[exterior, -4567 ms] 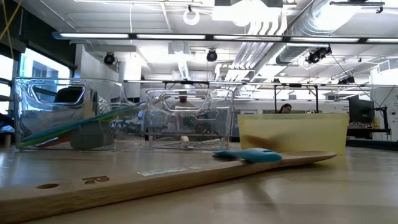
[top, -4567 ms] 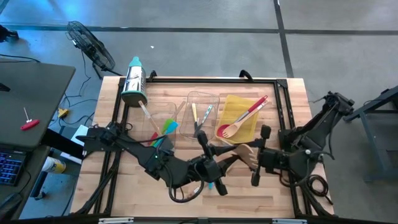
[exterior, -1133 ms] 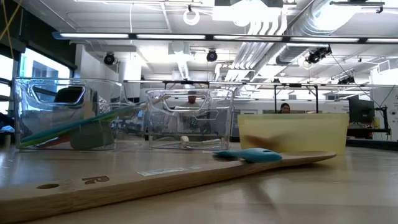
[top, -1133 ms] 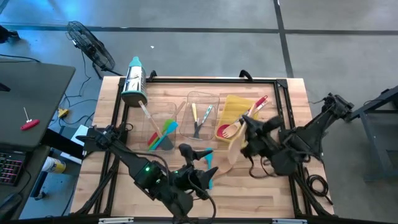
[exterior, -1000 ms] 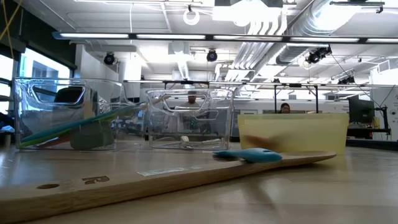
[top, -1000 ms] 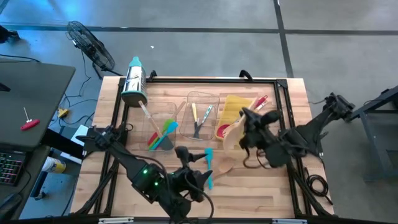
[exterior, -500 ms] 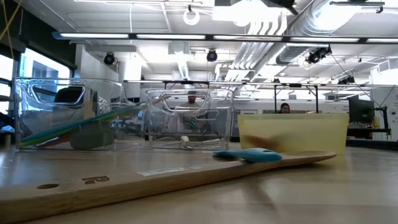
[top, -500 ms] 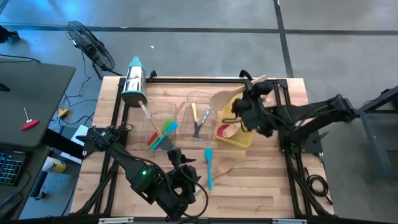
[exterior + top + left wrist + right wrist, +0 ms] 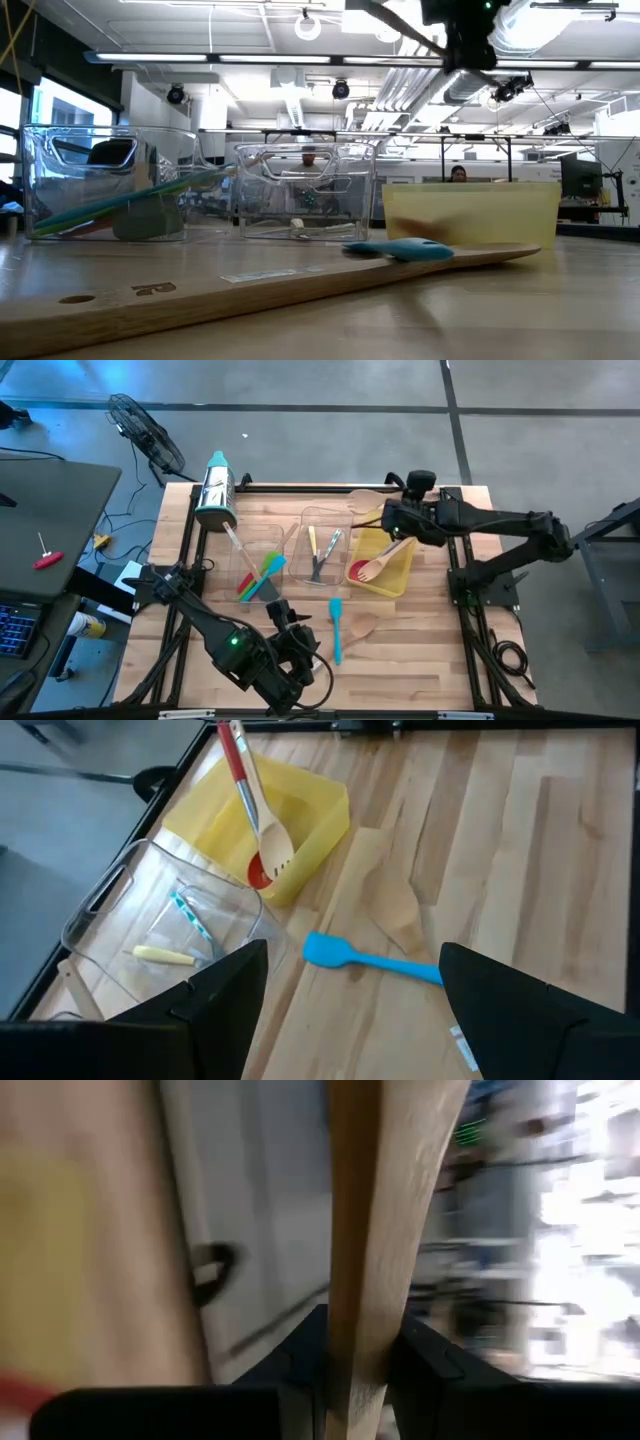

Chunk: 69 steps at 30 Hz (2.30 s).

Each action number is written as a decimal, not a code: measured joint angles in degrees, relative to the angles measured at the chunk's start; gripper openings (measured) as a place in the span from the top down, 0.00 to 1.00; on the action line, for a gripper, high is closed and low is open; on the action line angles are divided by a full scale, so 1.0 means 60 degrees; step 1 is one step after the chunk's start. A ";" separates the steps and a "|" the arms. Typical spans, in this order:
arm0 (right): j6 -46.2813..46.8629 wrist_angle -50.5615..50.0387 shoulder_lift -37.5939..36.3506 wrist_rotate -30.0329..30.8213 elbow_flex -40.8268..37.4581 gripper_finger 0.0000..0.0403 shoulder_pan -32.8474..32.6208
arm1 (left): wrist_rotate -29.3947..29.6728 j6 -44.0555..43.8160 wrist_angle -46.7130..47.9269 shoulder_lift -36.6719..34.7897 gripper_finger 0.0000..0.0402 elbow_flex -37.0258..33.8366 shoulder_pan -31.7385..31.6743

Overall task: Pick & Place Kitchen Items
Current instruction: Put the brown serving spork into the yellow bin

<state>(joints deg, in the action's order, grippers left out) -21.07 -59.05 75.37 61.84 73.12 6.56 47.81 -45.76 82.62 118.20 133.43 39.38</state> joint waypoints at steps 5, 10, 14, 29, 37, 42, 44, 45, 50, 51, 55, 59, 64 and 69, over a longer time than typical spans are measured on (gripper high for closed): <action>0.0971 -0.1664 0.0290 -0.1109 0.0000 0.84 0.0783 | 0.0115 0.0084 0.0056 0.0103 0.28 -0.0015 -0.0057; 0.1203 -0.2940 0.1185 -0.1050 0.0000 0.84 0.0992 | 0.0221 0.0091 0.0086 0.0107 0.28 -0.0015 -0.0092; 0.1772 -0.3927 0.2225 -0.1023 0.0000 0.84 0.0785 | 0.0220 0.0073 0.0164 0.0107 0.28 -0.0015 -0.0131; 0.3173 -0.5147 0.3351 -0.2223 -0.0132 0.84 -0.0039 | -0.0389 -0.0346 0.0840 0.0173 0.28 0.0000 -0.0124; 0.2515 -0.5167 0.3275 -0.2515 -0.1989 0.84 -0.0508 | -0.0512 -0.0605 0.1029 0.0187 0.28 0.0000 -0.0120; 0.2450 -0.5177 0.3279 -0.1705 -0.2925 0.84 -0.0748 | -0.0440 -0.0603 0.1025 0.0187 0.28 0.0000 -0.0120; 0.2450 -0.5159 0.3279 -0.1526 -0.3033 0.84 -0.0843 | -0.0361 -0.0602 0.1017 0.0187 0.28 0.0000 -0.0120; 0.2447 -0.5144 0.3279 -0.1384 -0.3042 0.84 -0.0895 | -0.0322 -0.0601 0.1010 0.0187 0.28 0.0000 -0.0124; 0.2041 -0.4786 0.3279 -0.0944 -0.3042 0.84 -0.1158 | -0.0086 -0.0605 0.0994 0.0187 0.28 0.0000 -0.0124; 0.1925 -0.4610 0.3279 -0.0932 -0.3042 0.84 -0.1202 | -0.0086 -0.0605 0.0985 0.0187 0.28 0.0000 -0.0124; 0.1199 -0.3712 0.3279 -0.0953 -0.3042 0.84 -0.1413 | -0.0079 -0.0678 0.0967 0.0187 0.28 0.0000 -0.0124; 0.0662 -0.2778 0.3279 -0.1014 -0.3042 0.84 -0.1609 | -0.0072 -0.0710 0.0967 0.0187 0.28 0.0000 -0.0124; 0.0066 -0.1819 0.3279 -0.1417 -0.3042 0.84 -0.1661 | -0.0061 -0.0710 0.0963 0.0187 0.28 0.0000 -0.0124; -0.0611 -0.0592 0.3279 -0.1886 -0.3042 0.84 -0.1661 | -0.0057 -0.0710 0.0963 0.0184 0.28 -0.0004 -0.0124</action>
<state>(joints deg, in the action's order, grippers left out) -24.74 -62.60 95.04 50.52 54.87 -3.40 47.46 -50.02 88.40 119.31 133.40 38.63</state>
